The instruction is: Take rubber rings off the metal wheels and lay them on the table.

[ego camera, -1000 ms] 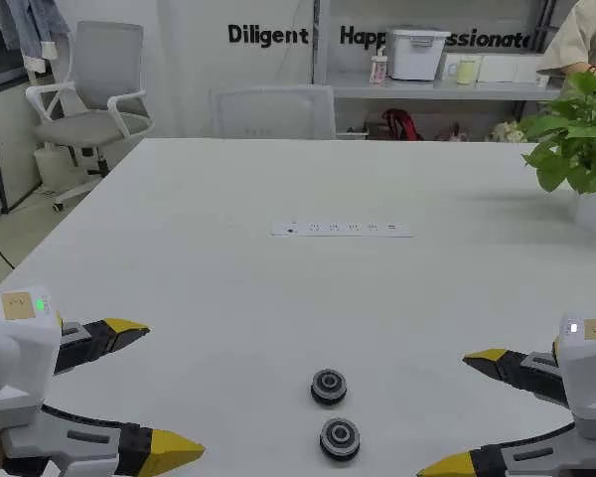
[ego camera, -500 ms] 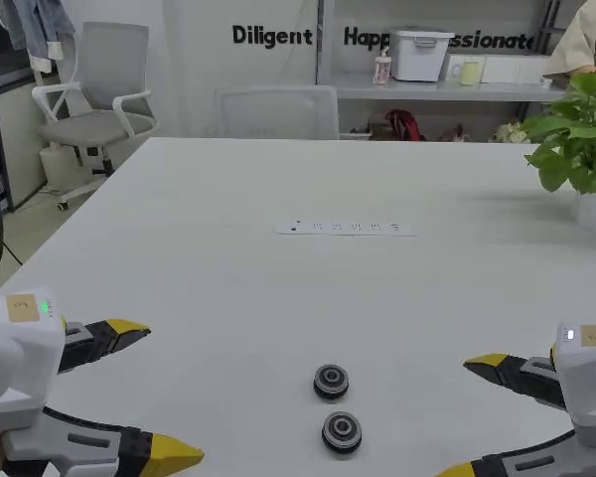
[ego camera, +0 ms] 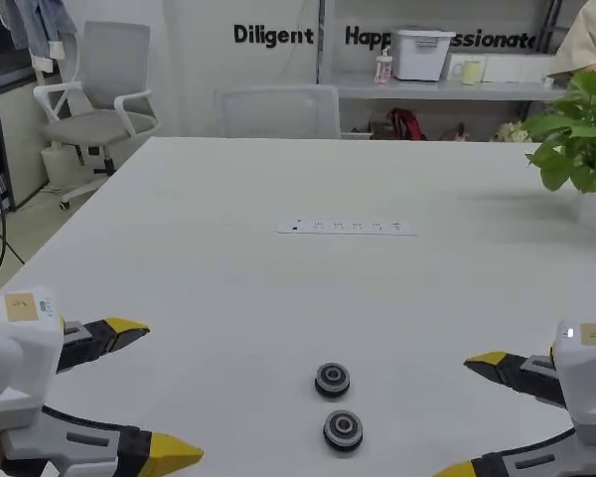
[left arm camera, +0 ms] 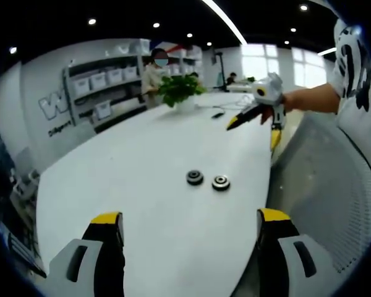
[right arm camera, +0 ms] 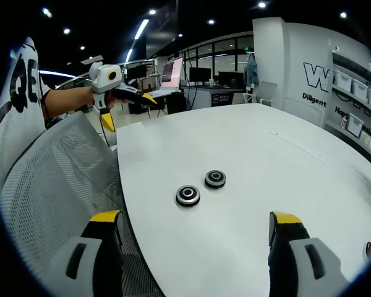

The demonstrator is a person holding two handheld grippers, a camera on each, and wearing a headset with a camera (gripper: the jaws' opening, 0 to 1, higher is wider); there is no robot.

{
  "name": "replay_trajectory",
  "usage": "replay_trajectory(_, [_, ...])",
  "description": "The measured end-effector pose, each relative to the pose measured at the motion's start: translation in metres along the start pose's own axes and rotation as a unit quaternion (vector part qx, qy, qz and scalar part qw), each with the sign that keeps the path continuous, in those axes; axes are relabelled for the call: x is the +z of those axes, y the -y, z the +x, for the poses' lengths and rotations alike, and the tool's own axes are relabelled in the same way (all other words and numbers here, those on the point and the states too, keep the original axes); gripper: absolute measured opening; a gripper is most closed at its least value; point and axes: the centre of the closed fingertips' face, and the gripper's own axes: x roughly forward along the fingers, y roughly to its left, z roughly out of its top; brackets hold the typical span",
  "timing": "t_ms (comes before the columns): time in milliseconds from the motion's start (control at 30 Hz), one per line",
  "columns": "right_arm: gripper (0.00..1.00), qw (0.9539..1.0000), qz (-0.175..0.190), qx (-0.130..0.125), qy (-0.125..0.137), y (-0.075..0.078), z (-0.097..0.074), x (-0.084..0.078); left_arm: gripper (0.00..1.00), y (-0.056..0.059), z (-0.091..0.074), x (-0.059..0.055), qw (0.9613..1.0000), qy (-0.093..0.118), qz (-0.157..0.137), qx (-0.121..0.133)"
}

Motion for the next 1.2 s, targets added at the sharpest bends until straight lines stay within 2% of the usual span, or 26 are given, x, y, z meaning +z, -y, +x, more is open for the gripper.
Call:
replay_trajectory(633, [0.96,0.9999,-0.016,0.002,0.001,0.007,0.004,0.008,0.9,-0.003,0.002,-0.002,1.0,-0.003,0.001,-0.001])
replay_trajectory(1000, [0.95,0.9997,-0.024,0.007,-0.004,0.008,0.008,0.007,0.9,-0.006,0.005,0.001,1.0,-0.004,0.003,-0.001])
replay_trajectory(1200, [0.95,0.9995,-0.03,0.01,-0.007,0.012,0.01,0.008,0.9,-0.009,0.009,0.006,0.9999,-0.003,0.01,-0.004])
